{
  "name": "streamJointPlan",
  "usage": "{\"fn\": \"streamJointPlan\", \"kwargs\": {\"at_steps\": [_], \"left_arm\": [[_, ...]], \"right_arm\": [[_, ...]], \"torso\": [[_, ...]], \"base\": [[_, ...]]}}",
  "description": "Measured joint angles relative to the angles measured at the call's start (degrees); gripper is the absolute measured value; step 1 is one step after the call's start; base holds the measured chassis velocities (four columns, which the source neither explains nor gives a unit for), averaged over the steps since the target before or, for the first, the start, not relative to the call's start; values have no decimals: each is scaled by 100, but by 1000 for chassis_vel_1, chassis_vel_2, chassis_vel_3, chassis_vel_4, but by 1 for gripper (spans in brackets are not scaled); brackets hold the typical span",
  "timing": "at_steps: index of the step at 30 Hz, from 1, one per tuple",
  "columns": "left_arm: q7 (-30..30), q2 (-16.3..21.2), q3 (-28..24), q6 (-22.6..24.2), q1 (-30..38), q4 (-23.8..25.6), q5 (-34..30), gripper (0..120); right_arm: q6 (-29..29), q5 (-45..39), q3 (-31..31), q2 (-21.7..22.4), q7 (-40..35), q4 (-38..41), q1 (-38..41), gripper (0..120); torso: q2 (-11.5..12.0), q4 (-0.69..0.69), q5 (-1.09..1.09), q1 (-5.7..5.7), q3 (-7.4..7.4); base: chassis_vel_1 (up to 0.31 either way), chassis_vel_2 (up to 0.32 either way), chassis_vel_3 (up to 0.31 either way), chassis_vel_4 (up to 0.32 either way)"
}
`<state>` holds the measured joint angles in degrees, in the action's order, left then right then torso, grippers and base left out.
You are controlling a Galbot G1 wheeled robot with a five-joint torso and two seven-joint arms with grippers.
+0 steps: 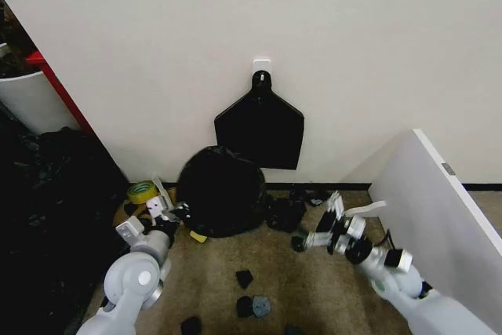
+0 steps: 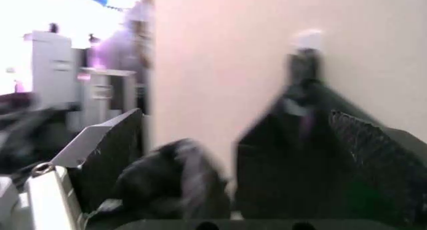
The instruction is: Place the garbage bag over the trash bin.
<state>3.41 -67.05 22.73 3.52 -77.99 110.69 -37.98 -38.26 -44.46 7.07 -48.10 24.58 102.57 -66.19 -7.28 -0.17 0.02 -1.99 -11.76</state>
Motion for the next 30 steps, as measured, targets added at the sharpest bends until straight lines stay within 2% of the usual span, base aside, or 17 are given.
{"fn": "streamJointPlan", "kwargs": {"at_steps": [2, 4, 6, 8, 10, 11, 18, 30], "left_arm": [[-598, 172, -151, -467, -53, -207, 522, 1], [-850, 260, -219, -634, -70, -295, 682, 1], [-1063, 322, -262, -782, -81, -372, 805, 1], [-1716, 443, -320, -1222, -98, -586, 1209, 1], [-2500, 495, -288, -1828, -97, -772, 1619, 1], [-2671, 499, -268, -1977, -95, -791, 1664, 1], [-3227, 547, -98, -2477, -14, -855, 1776, 1], [-3466, 627, -54, -2623, -11, -841, 1859, 1]], "right_arm": [[385, 289, -150, 38, -968, 254, 78, 100], [587, 425, -208, 45, -1361, 362, 103, 100], [725, 511, -247, 45, -1573, 418, 123, 100], [930, 683, -296, 48, -1684, 433, 163, 100], [1055, 1004, -306, 91, -1356, 266, 206, 100], [1060, 1120, -306, 108, -1184, 175, 220, 100], [862, 1624, -270, 88, -327, -360, 321, 100], [817, 1764, -282, -26, -159, -469, 331, 100]], "torso": [[0, -2, 1, 0, 0], [0, -2, 1, 0, 0], [0, -2, 1, 0, 0], [0, -2, 1, 0, 0], [0, -2, 1, 0, 0], [0, -2, 1, 0, 0], [0, -2, 3, 0, 0], [0, -2, 2, 0, 0]], "base": [[0, 0, 0, 0], [0, 0, 0, 0], [0, 0, 0, 0], [0, 0, 0, 0], [0, 0, 0, 0], [0, 0, 0, 0], [0, 0, 0, 0], [0, 0, 0, 0]]}}
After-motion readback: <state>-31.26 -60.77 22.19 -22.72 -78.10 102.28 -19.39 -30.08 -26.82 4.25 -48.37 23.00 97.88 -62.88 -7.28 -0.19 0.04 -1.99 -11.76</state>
